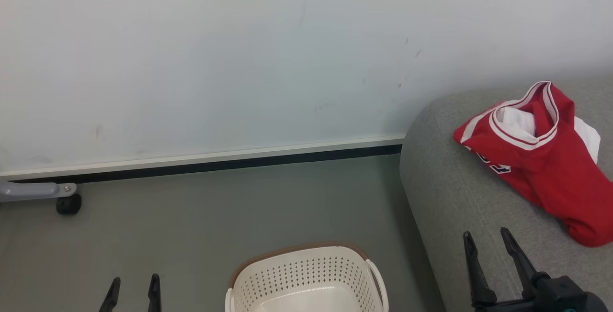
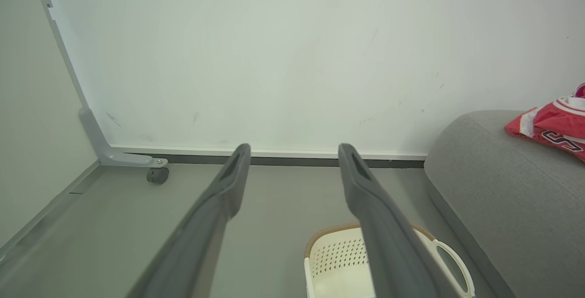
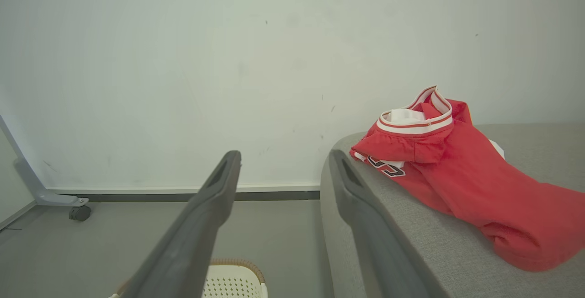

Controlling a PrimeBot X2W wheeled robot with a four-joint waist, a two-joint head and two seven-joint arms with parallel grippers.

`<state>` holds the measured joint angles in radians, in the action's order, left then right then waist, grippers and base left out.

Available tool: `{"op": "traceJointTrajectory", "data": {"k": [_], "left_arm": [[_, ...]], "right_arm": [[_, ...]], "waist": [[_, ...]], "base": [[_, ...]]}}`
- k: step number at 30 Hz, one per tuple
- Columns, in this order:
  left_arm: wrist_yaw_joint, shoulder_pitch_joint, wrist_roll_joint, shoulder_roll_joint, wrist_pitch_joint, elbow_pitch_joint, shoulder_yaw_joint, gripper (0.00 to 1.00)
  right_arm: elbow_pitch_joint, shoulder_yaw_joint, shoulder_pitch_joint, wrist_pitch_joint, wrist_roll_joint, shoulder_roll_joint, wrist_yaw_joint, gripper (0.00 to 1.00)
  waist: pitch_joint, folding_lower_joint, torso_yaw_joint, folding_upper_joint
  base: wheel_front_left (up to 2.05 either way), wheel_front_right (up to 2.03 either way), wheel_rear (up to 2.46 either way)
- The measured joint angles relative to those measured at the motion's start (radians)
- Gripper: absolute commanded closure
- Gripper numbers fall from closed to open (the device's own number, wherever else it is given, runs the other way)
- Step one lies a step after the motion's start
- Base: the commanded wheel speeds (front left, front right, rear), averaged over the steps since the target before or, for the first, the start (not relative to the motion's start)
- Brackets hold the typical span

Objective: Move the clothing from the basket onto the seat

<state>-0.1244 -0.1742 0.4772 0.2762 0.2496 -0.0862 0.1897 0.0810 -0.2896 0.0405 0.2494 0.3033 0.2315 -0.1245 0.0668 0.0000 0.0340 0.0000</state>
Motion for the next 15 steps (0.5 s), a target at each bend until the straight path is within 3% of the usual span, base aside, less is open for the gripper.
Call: {"op": "traceJointTrajectory", "data": {"k": [15], "left_arm": [[0.0,0.0,-0.042,-0.013,0.0,0.006,-0.013,0.0]], "right_arm": [[-0.006,0.046,0.018,0.0,-0.027,-0.029,0.0,0.0]], "waist": [[-0.005,0.0,-0.001,0.0]], "base": [[0.0,0.0,0.0]]}}
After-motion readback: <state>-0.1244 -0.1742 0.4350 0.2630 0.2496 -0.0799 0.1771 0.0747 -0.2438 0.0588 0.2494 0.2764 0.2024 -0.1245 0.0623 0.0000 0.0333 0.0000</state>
